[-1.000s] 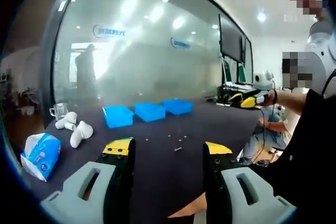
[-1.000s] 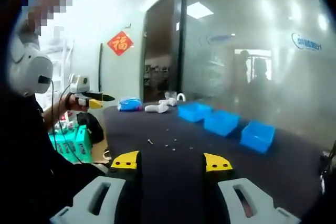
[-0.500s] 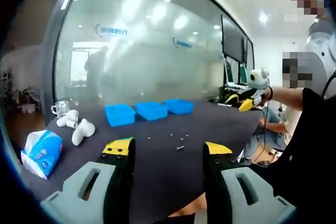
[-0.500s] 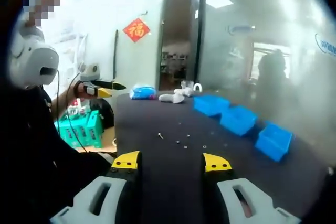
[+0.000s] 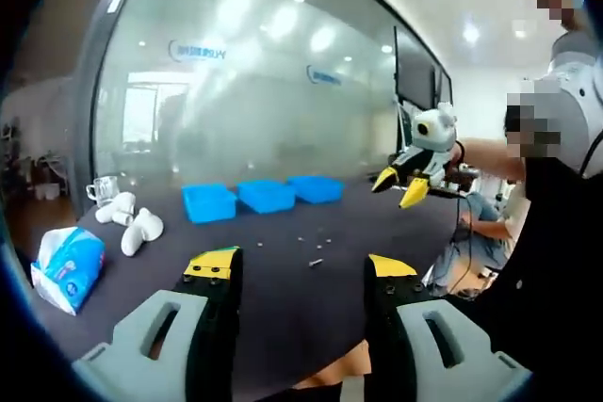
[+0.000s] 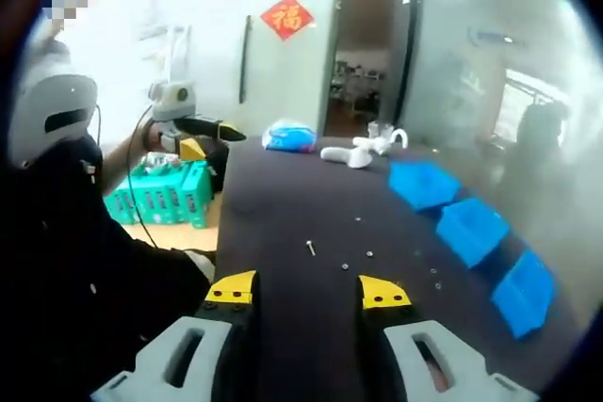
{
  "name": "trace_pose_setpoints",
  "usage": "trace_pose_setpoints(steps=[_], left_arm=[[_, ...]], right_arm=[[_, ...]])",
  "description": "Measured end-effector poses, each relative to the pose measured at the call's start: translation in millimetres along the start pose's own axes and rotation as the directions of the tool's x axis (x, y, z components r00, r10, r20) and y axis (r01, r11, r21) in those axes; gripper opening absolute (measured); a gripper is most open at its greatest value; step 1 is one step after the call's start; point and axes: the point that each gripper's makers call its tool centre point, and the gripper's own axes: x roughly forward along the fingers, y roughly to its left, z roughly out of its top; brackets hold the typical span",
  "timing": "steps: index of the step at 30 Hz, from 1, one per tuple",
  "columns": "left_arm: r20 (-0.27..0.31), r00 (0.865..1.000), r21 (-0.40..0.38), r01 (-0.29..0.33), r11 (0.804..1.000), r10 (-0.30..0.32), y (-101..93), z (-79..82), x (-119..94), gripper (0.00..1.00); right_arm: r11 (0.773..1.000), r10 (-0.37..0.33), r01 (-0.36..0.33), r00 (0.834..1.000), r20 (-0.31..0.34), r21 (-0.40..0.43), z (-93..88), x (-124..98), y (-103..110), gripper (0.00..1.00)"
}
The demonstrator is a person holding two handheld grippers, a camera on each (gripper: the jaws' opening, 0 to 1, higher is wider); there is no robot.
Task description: Sort the screws, nuts, and washers into the corresponding bins
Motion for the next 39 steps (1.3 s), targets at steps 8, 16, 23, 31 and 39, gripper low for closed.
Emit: trace_pose_setpoints(steps=[8,16,23,31,39], left_arm=[[0.009,1.0,-0.006,-0.019,1.0,0.019,3.4,1.1,-6.2,0.51],[0.015,0.999,-0.011,-0.04,0.999,0.04,8.0,1.7,-10.3,0.51],[0.021,0.998,-0.018,-0.057,0.998,0.058,11.2,1.7,-14.9,0.51],[0.016,0.998,-0.016,-0.067,0.998,0.067,10.4,0.4,-16.9,0.51],[0.015,0.997,-0.018,-0.073,0.997,0.073,8.2,0.2,-17.9,0.51]], right_arm=[[0.995,0.088,-0.092,0.993,-0.076,-0.043,4.6,36.0,1.9,0.36],[0.987,0.134,-0.144,0.982,-0.136,-0.07,12.0,71.6,-1.0,0.31],[0.973,0.186,-0.211,0.956,-0.227,-0.09,3.1,99.8,3.0,0.29],[0.952,0.213,-0.272,0.918,-0.334,-0.14,-9.1,120.9,6.8,0.24],[0.932,0.233,-0.325,0.876,-0.422,-0.16,-19.6,134.8,13.0,0.2]])
